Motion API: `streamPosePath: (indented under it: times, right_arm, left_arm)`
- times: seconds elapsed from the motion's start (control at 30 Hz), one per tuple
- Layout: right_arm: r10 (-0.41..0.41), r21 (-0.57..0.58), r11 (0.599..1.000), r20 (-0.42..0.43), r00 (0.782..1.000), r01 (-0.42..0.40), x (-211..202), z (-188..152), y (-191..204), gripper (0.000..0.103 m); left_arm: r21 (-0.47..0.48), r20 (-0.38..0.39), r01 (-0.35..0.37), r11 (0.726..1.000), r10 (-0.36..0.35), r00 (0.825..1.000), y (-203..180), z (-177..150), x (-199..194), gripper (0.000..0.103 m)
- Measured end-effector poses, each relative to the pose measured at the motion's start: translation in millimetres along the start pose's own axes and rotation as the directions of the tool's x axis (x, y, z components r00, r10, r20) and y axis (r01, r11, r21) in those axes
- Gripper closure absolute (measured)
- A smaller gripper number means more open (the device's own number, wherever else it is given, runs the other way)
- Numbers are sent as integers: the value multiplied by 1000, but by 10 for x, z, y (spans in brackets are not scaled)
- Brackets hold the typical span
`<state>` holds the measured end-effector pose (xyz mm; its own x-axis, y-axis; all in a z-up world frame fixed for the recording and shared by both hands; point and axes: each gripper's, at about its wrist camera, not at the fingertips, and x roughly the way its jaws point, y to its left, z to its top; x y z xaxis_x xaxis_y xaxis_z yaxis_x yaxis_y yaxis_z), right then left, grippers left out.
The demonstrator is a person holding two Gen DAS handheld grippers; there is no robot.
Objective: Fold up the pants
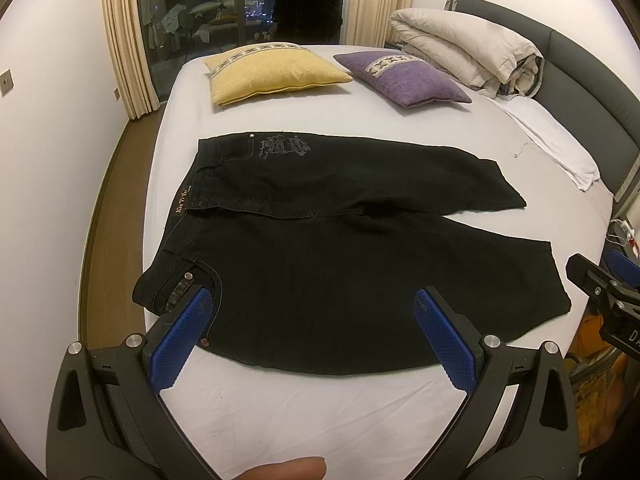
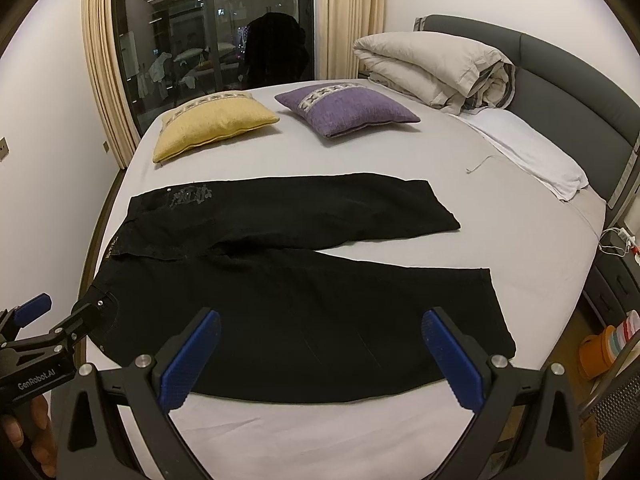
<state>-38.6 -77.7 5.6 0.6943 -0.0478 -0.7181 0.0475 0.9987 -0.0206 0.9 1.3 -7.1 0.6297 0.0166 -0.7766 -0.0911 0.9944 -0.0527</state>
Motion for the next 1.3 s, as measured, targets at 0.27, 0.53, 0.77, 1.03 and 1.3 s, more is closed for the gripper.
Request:
streamPosePath:
  times: [0.27,0.53,0.77,1.03,1.3]
  right_arm:
    - [-14,-1,1000,-5,1000,14,-5,-5,-3,0]
    - [-23,-2,1000,-10,1000,23,-22,5,-25,0]
    - [-26,-4,1000,-15,1000,26,-15,3,-24,0]
    - [-26,-4,1000,-17,1000,26,-13,7,-18,0]
    - [-26,-7,1000,-20,999,26,-7,4,-8,0]
  left_arm:
    - [0,0,-1,1000,1,1000,-4,3,-1,0]
    - [2,-2,-1,1000,1,1000,11,-12,25,0]
    - [6,-4,-1,1000,1,1000,15,-30,35,0]
    - [6,-4,-1,1000,1,1000,9,-29,33,0]
    - [7,-6,-2,1000,2,1000,3,-34,36,0]
